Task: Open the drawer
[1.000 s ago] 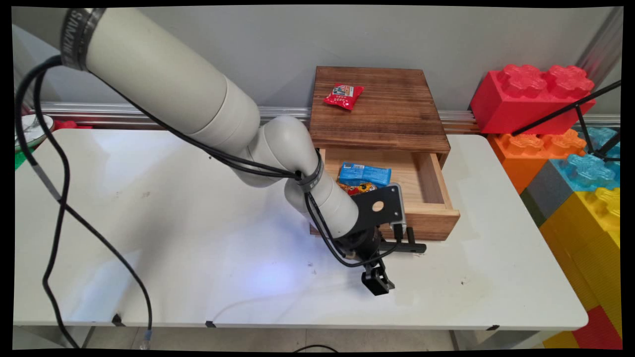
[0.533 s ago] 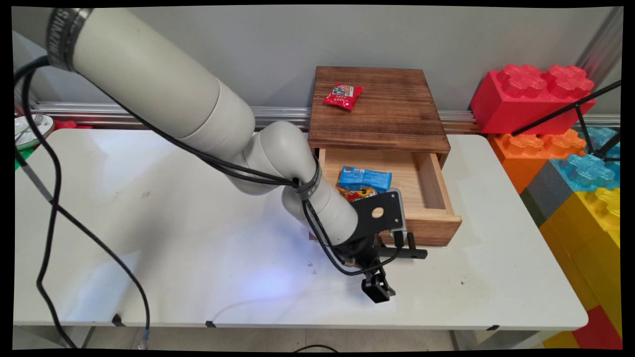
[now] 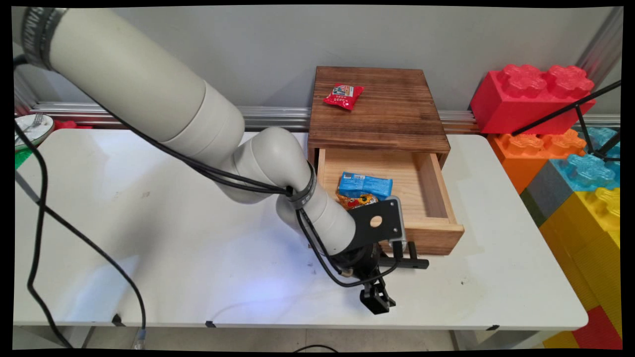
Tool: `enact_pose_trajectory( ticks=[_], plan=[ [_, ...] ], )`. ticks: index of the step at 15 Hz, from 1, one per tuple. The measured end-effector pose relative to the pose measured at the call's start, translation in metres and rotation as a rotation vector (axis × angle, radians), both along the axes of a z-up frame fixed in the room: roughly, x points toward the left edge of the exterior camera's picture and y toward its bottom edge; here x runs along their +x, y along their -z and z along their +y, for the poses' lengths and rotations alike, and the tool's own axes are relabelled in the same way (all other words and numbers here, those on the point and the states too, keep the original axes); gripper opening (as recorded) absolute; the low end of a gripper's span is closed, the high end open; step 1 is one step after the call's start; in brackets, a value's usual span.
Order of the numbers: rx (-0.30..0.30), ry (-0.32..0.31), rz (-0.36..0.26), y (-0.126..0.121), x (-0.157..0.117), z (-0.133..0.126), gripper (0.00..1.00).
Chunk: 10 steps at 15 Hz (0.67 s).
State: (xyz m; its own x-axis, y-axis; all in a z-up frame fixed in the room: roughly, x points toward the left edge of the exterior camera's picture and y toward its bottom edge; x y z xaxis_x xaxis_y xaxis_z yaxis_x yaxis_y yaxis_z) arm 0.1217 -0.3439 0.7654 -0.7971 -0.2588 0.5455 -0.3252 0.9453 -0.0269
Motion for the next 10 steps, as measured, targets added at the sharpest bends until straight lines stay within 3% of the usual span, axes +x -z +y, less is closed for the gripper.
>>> enact_pose_trajectory(
  ticks=[10],
  plan=[
    [0.002, 0.026, 0.011, -0.005, -0.002, 0.025, 1.00]
  ],
)
